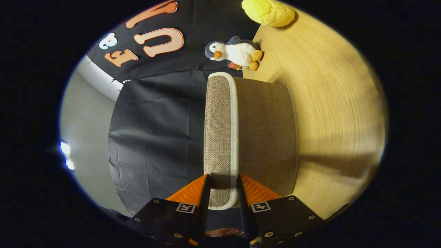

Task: Open the storage box then place both shoes into the box .Put the left shoe in first, then the right shoe, with the right side of both shoes facing outward in a uniform manner.

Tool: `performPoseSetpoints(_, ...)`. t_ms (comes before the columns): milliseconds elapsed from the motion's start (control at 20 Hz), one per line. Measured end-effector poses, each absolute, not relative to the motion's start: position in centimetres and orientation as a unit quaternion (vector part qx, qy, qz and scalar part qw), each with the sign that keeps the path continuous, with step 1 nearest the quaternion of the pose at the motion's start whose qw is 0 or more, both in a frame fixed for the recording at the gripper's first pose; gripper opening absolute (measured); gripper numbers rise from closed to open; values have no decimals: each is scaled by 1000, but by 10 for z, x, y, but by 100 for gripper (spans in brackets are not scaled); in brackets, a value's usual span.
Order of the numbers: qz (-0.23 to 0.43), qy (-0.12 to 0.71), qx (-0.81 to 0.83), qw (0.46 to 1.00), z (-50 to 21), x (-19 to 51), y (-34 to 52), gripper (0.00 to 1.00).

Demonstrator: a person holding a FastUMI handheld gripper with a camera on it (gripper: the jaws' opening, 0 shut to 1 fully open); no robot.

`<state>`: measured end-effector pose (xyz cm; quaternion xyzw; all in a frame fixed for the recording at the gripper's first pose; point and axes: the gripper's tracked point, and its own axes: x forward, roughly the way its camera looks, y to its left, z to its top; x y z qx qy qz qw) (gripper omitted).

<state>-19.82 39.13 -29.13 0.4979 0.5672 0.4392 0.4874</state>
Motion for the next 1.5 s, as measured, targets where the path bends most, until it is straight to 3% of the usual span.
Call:
performPoseSetpoints(50, 431, 563, 504, 493, -289, -194, 388, 24)
performPoseSetpoints(150, 421, 552, 513, 505, -287, -190, 386, 15)
performPoseSetpoints(500, 421, 514, 541, 515, -266, -171, 380, 2)
performPoseSetpoints(750, 392, 535, 533, 525, -279, -168, 394, 1)
performPoseSetpoints(950, 385, 538, 540, 521, -279, -167, 397, 8)
performPoseSetpoints(1150, 397, 516, 564, 508, -257, -158, 397, 1)
performPoseSetpoints(1350, 401, 503, 537, 545, -250, -154, 396, 0)
performPoseSetpoints(1500, 382, 542, 483, 572, -276, -157, 404, 1)
